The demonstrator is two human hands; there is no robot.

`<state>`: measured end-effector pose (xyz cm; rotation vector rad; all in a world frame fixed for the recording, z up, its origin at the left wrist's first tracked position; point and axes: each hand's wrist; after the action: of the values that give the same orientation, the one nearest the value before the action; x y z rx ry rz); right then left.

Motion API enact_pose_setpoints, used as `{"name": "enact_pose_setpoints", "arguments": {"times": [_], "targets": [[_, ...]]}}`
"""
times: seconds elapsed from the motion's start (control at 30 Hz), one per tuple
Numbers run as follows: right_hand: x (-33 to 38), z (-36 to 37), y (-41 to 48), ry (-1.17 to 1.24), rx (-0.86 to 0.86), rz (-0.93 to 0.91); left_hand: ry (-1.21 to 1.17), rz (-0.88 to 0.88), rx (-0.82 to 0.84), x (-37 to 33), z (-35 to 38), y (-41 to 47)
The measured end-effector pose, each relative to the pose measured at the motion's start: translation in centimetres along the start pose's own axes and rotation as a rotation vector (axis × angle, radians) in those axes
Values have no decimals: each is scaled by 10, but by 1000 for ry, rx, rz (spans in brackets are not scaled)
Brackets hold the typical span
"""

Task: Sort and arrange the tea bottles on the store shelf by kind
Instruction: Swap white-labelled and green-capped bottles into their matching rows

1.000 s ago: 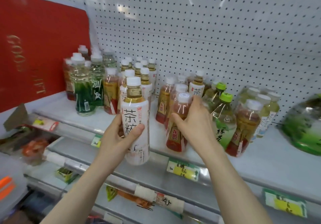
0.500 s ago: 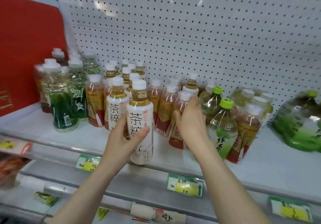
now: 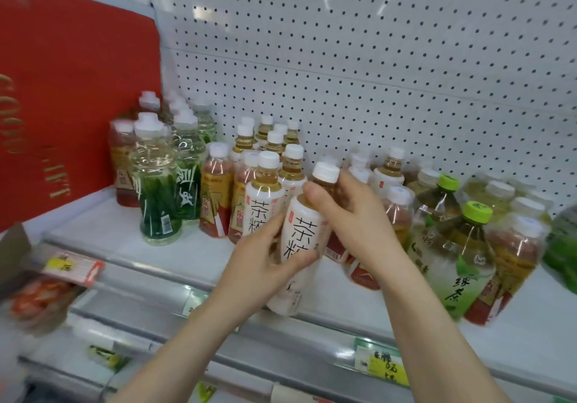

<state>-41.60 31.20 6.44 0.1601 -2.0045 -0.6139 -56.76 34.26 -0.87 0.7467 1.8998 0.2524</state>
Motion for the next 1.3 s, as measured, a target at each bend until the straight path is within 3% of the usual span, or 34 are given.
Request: {"name": "enact_pose_setpoints", "arguments": {"times": [0.1, 0.17, 0.27, 0.37, 0.43, 0.53, 0.7, 0.87, 1.2, 1.3], "targets": [[-9, 2, -1, -48, -8, 53, 178, 148, -319, 0, -27, 7], [-11, 3, -1, -113, -22, 74, 212, 82, -488, 6, -46, 28], [-11, 3, -1, -105, -51, 84, 338, -140, -357, 18, -63, 71], [-12, 2, 1, -92, -58, 86, 365, -157, -137, 21, -61, 98], [-14, 1, 1, -68, -60, 94, 373, -173, -101, 21, -61, 107], [-16, -3, 2, -24, -56, 98, 339, -183, -166, 23, -65, 105], [-25, -2, 6, -90, -26, 25, 68, -168, -467, 27, -66, 75], [-28, 18, 15, -69, -40, -10, -14, -10, -659, 16, -83, 57], [-31, 67, 45, -183, -170, 10, 19, -15, -582, 39, -129, 20], [-25, 69, 37, -327, -335, 3, -7, -10, -545, 50, -140, 13]]}}
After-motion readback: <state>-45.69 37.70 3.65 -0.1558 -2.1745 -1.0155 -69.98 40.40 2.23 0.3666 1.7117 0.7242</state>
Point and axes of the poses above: each hand's wrist, its own y-axis towards the middle knuckle, its own z-axis out of the palm, x = y × z, and after that the axes turned 7 degrees about y, right-handed
